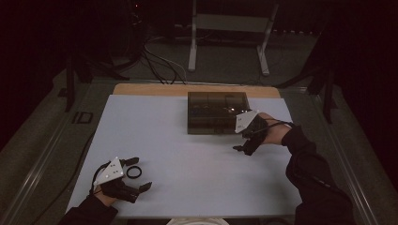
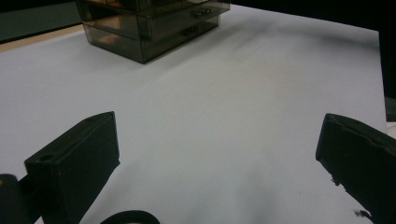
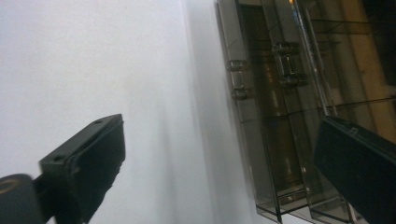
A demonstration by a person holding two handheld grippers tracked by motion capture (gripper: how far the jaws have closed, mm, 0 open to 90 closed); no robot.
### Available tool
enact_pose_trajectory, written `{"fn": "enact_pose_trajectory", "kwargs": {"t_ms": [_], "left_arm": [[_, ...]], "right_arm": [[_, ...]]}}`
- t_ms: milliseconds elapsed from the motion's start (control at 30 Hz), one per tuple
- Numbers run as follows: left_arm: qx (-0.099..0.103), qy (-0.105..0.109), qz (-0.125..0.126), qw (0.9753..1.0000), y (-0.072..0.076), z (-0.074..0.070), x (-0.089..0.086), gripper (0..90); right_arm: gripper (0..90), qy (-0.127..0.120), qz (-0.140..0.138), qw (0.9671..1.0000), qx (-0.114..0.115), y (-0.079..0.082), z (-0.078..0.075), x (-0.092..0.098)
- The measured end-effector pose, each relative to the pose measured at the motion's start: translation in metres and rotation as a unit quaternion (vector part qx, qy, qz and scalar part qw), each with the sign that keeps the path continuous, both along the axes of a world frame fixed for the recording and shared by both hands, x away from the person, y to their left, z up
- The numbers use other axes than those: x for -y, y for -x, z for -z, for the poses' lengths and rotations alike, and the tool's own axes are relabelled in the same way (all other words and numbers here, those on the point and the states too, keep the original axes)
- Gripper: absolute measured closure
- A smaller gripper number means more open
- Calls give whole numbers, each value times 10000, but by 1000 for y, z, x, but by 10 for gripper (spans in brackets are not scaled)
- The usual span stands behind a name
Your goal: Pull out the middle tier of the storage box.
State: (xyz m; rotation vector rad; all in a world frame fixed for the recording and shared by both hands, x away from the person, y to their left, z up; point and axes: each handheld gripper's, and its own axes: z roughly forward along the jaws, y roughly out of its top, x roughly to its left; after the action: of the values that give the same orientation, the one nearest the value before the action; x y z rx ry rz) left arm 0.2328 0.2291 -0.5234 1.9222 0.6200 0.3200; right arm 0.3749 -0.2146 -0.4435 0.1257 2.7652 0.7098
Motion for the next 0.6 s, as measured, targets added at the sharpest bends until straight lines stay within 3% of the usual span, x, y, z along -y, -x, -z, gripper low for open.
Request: {"fn": "enact_pose_trajectory", "kwargs": {"t_ms": [233, 467, 600], "left_arm": [[35, 76, 12, 10000, 0, 0, -1, 10], [37, 66, 29, 10000, 0, 0, 0, 10], [33, 66, 18, 10000, 0, 0, 0, 10]], "right_arm": [[143, 10, -198, 9987, -469, -15, 1, -1], [277, 38, -217, 9984, -517, -27, 5, -3], [420, 110, -354, 9990, -254, -30, 8, -3]]}}
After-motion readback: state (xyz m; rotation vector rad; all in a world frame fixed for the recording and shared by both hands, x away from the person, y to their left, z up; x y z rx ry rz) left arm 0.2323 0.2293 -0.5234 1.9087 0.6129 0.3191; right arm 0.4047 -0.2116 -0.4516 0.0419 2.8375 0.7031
